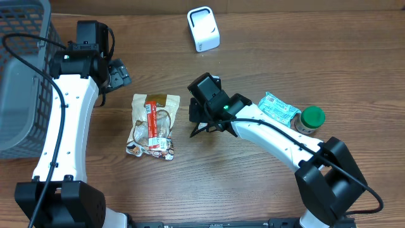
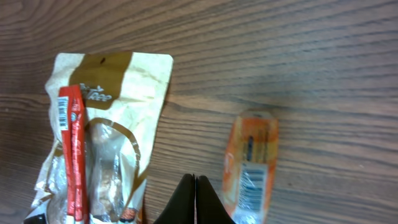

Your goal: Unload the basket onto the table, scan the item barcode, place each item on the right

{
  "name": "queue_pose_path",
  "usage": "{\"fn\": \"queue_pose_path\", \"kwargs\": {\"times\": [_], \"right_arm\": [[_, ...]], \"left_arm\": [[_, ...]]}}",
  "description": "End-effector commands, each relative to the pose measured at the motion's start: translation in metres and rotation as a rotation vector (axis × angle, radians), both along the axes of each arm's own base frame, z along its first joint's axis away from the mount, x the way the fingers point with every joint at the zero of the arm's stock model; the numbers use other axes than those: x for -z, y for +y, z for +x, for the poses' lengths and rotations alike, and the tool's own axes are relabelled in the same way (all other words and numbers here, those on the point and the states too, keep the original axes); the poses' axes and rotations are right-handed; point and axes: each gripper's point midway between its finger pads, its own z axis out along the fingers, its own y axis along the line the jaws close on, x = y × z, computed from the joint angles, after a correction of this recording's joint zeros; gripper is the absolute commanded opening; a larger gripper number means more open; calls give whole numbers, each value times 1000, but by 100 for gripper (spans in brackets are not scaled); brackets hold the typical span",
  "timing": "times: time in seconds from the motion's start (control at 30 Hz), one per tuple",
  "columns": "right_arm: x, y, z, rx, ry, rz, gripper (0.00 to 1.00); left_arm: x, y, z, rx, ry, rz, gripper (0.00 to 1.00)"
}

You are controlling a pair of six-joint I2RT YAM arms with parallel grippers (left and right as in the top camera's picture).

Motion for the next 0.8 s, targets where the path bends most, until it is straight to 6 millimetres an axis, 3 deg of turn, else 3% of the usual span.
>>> {"fn": "queue_pose_path", "kwargs": {"times": [0.0, 0.1, 0.4, 0.6, 0.77], "right_arm": [[23, -1, -2, -6, 38, -26, 4], [28, -10, 0, -16, 20, -86, 4], [19, -57, 6, 74, -30, -298, 4], [4, -40, 8, 48, -27, -216, 4], [-16, -4, 10, -20, -19, -46, 4]], "left_arm": [[-7, -1, 1, -2, -22, -5, 100], [-7, -1, 1, -2, -22, -5, 100], [-7, -1, 1, -2, -22, -5, 100], [-7, -1, 1, -2, -22, -5, 100], [-7, -1, 1, -2, -22, -5, 100]]}}
